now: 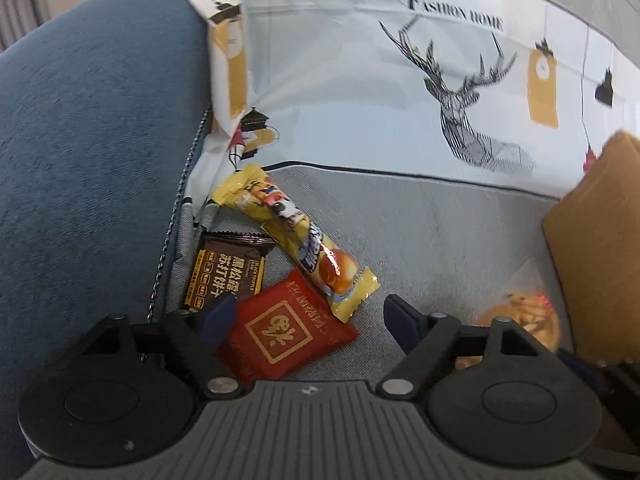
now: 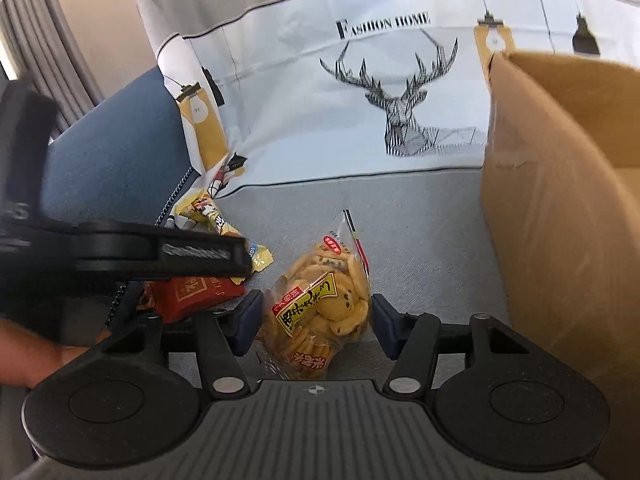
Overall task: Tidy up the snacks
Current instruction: 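Move left tool to the red square candy while right tool reaches the biscuit bag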
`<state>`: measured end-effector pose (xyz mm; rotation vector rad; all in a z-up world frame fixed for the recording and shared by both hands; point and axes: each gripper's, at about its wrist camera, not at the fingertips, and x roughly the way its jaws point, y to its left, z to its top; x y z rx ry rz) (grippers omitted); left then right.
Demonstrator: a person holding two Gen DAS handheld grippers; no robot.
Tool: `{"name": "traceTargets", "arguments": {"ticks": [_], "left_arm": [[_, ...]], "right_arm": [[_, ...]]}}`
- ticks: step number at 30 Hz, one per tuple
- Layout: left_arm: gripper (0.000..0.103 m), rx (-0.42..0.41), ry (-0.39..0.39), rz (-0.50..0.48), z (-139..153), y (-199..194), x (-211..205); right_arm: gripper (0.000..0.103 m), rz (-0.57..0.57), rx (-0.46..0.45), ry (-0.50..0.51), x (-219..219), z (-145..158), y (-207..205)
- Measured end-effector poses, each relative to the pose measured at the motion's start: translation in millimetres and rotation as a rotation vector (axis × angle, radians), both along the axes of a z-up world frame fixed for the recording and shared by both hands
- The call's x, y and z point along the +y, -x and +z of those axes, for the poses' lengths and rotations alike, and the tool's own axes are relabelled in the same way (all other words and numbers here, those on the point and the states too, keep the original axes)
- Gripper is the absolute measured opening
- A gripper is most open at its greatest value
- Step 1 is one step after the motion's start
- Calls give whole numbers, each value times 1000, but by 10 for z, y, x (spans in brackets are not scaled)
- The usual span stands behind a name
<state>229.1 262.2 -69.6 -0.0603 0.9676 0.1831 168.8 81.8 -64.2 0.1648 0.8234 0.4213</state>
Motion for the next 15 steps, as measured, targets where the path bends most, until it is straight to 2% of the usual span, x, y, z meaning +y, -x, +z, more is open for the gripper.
{"name": "traceTargets", "arguments": {"ticks": [5,9,11,12,15], "left_arm": [[84,11,-69,-40,-67,-10,-95],[82,24,-175,-132,-155,17,-285],[68,13,-167,-157,-156,38,-314],[56,10,-149,-159,-142,47,-309],[32,4,-186,-161,-111,83,-373]], "right_arm": [[59,40,-4,49,-43,36,114],[60,62,-7,92,-108,28,226],[60,66,-14,103,-121,51,297],[60,71,-17,106,-125,63,342],[60,103,-26,116,-110,107,509]]}}
